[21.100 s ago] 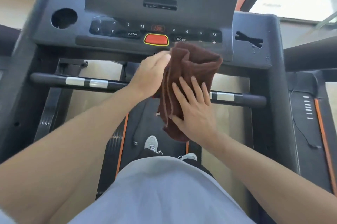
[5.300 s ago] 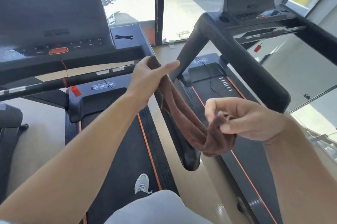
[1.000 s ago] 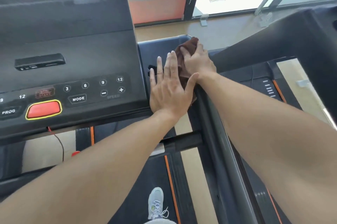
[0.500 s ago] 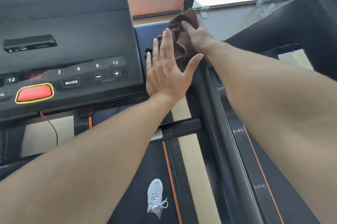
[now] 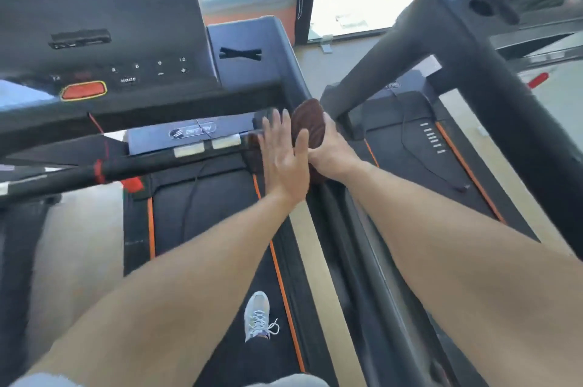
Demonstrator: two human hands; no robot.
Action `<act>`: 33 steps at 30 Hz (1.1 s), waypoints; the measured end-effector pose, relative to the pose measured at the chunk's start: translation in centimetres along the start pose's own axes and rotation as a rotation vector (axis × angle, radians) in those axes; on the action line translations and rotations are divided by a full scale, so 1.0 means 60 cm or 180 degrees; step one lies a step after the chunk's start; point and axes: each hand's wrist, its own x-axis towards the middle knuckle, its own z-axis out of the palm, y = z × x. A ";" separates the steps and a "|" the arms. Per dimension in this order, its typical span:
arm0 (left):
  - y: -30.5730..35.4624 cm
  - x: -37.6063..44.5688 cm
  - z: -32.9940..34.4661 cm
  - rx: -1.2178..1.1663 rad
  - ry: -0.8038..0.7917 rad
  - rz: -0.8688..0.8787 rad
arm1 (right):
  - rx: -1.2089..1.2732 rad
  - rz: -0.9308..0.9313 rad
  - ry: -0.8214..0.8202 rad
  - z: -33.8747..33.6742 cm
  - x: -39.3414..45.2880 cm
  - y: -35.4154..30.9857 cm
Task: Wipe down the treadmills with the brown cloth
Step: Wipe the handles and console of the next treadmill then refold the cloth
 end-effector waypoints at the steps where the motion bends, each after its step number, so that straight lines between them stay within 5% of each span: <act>1: 0.008 -0.063 0.017 -0.0594 0.0043 -0.0458 | -0.0224 0.0035 -0.0008 0.002 -0.040 0.015; 3: 0.016 -0.174 0.044 -0.1776 -0.0022 -0.1595 | -0.0703 0.0079 0.0035 0.008 -0.128 0.050; 5: 0.017 -0.263 0.058 -0.2059 -0.0237 -0.2092 | -0.0942 0.0049 0.0011 0.016 -0.207 0.090; 14: 0.055 -0.581 0.088 -0.2020 -0.0443 -0.2277 | -0.0490 0.0083 -0.0061 0.027 -0.490 0.264; 20: 0.005 -0.697 0.142 -0.1516 -0.0324 -0.2373 | 0.0299 -0.0231 0.0367 0.056 -0.627 0.359; 33: 0.057 -0.765 0.234 -0.0537 -0.0797 -0.2675 | 0.0656 0.0348 0.0041 0.053 -0.646 0.486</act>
